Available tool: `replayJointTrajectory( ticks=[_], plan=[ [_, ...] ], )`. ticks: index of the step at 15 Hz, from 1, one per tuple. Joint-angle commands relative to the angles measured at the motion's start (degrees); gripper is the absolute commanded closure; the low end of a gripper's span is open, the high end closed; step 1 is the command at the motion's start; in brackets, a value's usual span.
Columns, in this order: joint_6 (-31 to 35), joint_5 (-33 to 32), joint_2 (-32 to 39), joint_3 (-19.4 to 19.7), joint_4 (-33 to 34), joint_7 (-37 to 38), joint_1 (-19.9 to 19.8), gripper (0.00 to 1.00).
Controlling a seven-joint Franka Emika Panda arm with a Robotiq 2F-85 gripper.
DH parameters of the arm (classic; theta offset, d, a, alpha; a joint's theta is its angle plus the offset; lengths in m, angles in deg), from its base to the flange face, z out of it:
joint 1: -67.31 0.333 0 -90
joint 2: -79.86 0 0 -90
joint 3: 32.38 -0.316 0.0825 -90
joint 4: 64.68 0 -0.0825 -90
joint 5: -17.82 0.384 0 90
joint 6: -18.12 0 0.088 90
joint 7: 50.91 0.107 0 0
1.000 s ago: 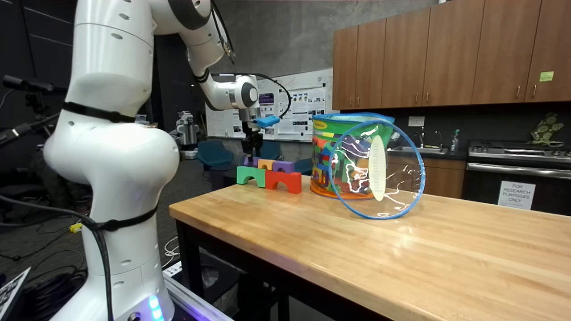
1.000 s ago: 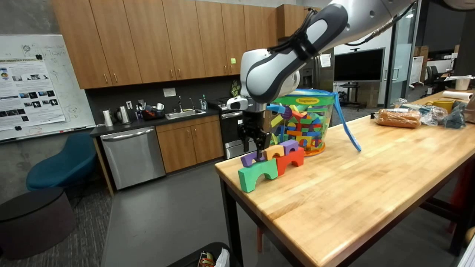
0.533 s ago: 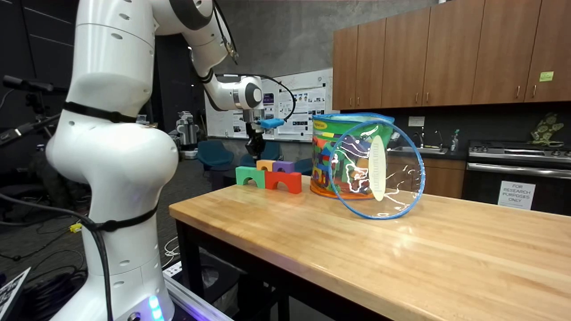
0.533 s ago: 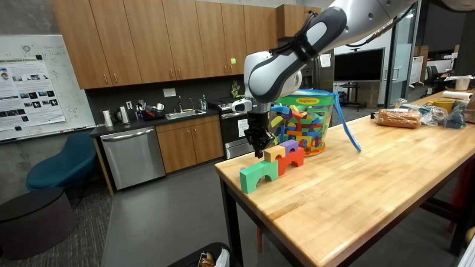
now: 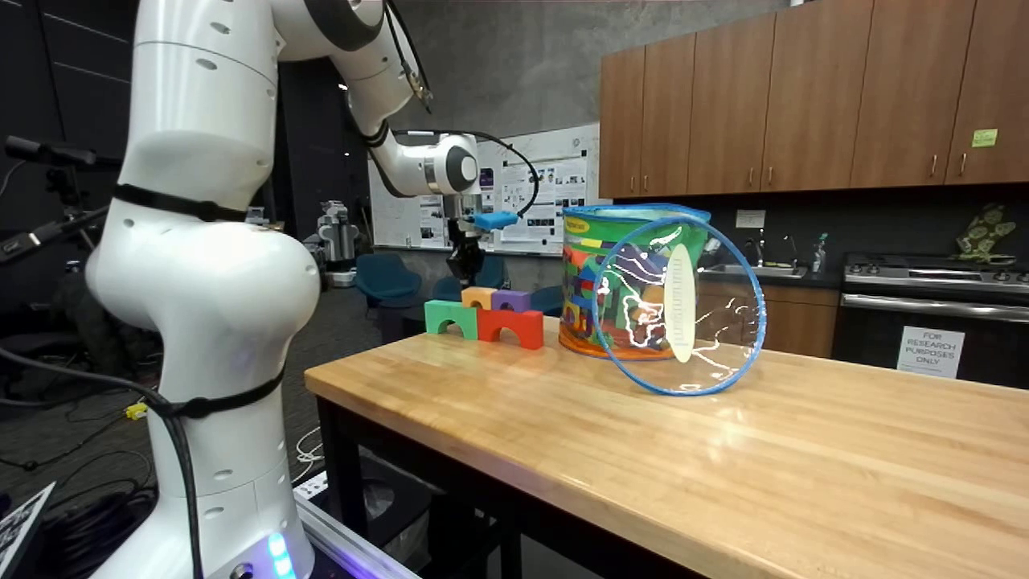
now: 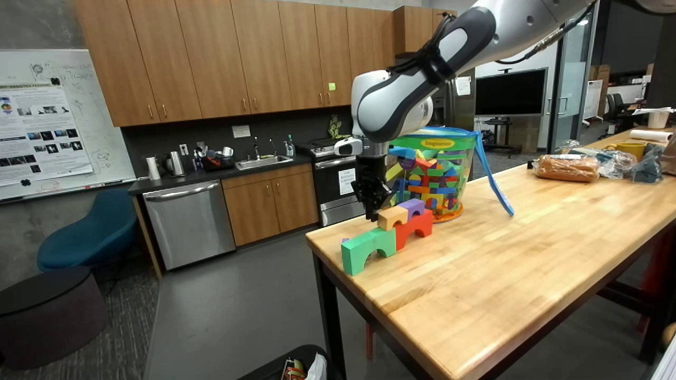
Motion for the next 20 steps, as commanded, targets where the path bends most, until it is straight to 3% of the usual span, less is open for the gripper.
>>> replayJointTrajectory(
  ticks=[1,8,10,20],
  plan=[
    [-1.02,0.56,-2.32,-0.66,-0.71,0.03,-0.78,0.50],
    [-0.07,0.20,-2.79,-0.35,-0.55,0.47,-0.91,0.04],
    [0.64,0.18,-2.94,-0.37,-0.43,0.58,-0.96,0.00],
    [0.35,2.59,-6.93,0.88,-3.27,0.49,-2.51,0.00]
  ],
)
